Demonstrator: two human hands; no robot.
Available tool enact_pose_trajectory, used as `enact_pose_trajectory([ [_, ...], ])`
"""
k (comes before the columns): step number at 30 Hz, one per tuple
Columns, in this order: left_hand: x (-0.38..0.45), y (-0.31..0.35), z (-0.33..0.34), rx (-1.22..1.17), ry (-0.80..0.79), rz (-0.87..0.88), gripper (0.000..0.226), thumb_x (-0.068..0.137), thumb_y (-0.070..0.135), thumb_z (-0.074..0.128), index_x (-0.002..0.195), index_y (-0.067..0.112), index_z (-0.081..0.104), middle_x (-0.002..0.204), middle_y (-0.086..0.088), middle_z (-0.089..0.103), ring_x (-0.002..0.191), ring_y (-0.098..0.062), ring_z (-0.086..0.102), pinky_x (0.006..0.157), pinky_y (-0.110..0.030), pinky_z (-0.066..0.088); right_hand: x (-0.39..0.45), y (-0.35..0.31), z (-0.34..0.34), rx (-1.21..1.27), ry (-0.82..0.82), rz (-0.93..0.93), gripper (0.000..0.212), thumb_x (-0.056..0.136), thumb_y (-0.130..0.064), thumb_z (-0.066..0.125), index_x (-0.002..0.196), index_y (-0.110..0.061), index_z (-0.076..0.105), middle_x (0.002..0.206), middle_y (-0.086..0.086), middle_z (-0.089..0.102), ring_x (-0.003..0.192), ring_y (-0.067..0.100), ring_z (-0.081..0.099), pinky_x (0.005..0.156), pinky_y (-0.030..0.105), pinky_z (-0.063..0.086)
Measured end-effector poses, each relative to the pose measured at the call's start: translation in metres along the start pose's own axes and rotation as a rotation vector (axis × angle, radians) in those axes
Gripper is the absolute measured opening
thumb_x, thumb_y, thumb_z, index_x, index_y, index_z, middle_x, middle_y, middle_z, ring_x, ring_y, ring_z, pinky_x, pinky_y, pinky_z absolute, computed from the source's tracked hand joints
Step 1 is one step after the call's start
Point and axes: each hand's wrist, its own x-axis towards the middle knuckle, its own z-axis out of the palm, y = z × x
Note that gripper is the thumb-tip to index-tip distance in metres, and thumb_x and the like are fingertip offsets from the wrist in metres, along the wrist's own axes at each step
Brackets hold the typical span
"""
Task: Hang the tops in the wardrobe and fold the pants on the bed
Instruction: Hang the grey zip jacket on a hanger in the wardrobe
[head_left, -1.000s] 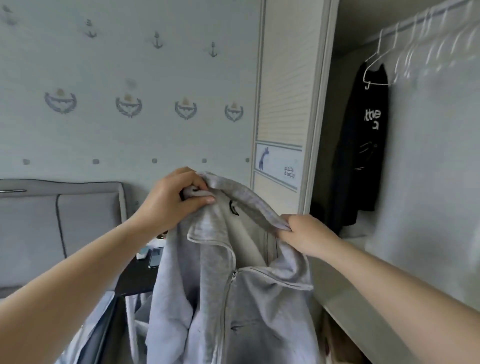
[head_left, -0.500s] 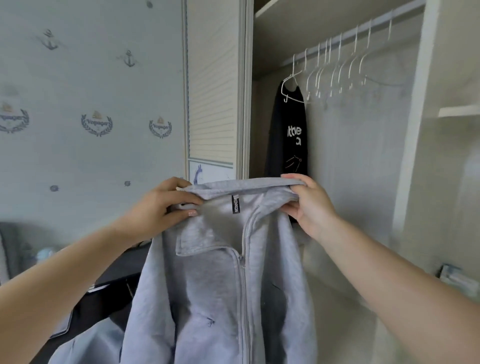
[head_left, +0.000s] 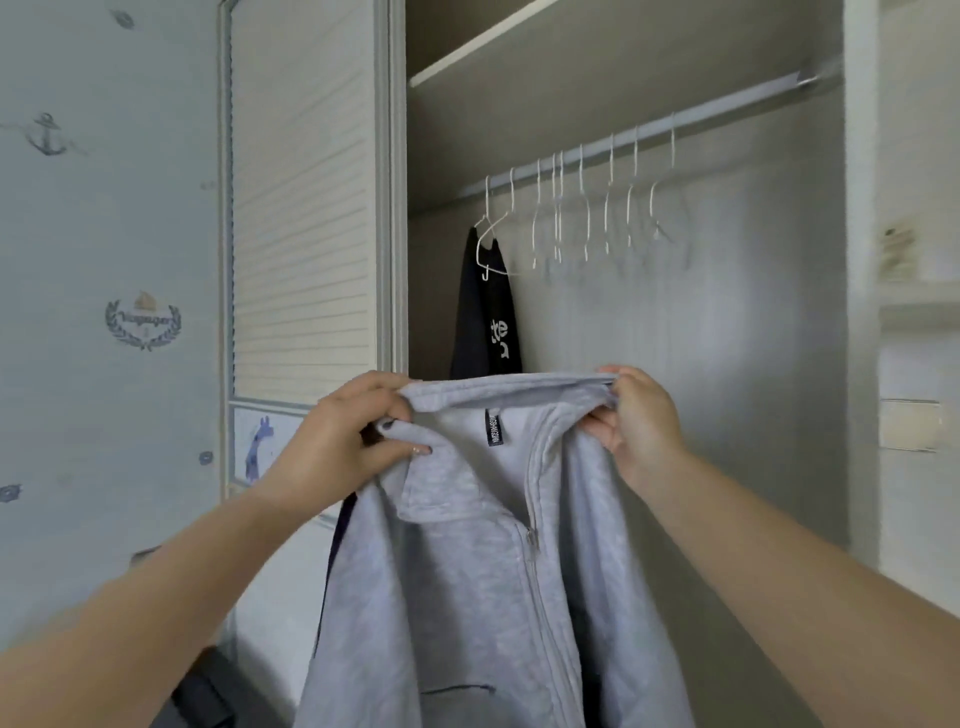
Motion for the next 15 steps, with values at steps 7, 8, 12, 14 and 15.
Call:
enact_pose_trajectory([
  [7,0.033,-0.054,0.083,-0.365,0.252,-0.147,0.033,0.072,0.002,0.077,0.074,0.029,0.059,0.106,0.013,0.063,0.101,0.003,0.057,0.086,-0.007,0.039,0.053,0.017,-0.01,-0.274,0.097,-0.081,0.032,0.089,0.002,0.036,0.083,-0.01,0.065,0.067,0.005,0.066,0.055,0.014,0.063,0.044,0.018,0.048],
  [8,0.038,-0.061,0.094,-0.384,0.264,-0.162,0.031,0.073,0.002,0.076,0.074,0.028,0.059,0.103,0.012,0.063,0.098,0.003,0.057,0.084,-0.006,0.039,0.063,0.019,-0.012,-0.353,0.104,-0.095,0.031,0.091,0.002,0.036,0.086,-0.007,0.065,0.067,0.006,0.064,0.055,0.016,0.061,0.042,0.016,0.046],
  [12,0.069,-0.084,0.136,-0.474,0.316,-0.207,0.026,0.076,-0.001,0.073,0.072,0.021,0.059,0.095,0.011,0.063,0.091,-0.002,0.059,0.077,-0.011,0.044,0.109,0.016,-0.022,-0.795,0.115,-0.227,0.026,0.092,-0.002,0.039,0.093,-0.006,0.065,0.089,0.01,0.063,0.083,0.025,0.059,0.075,0.029,0.049],
  [14,0.085,-0.091,0.153,-0.5,0.324,-0.222,0.027,0.076,0.0,0.073,0.072,0.023,0.06,0.092,0.012,0.064,0.087,-0.003,0.06,0.073,-0.009,0.045,0.127,0.005,-0.025,-0.865,0.184,-0.282,0.025,0.094,-0.013,0.039,0.103,-0.017,0.062,0.103,0.001,0.062,0.095,0.021,0.06,0.087,0.035,0.048],
  [15,0.095,-0.093,0.163,-0.516,0.332,-0.223,0.027,0.076,0.001,0.073,0.072,0.025,0.06,0.091,0.013,0.064,0.085,-0.002,0.06,0.071,-0.008,0.044,0.139,-0.005,-0.027,-0.847,0.211,-0.321,0.024,0.094,-0.018,0.04,0.107,-0.021,0.06,0.106,-0.001,0.061,0.095,0.02,0.06,0.084,0.034,0.048],
])
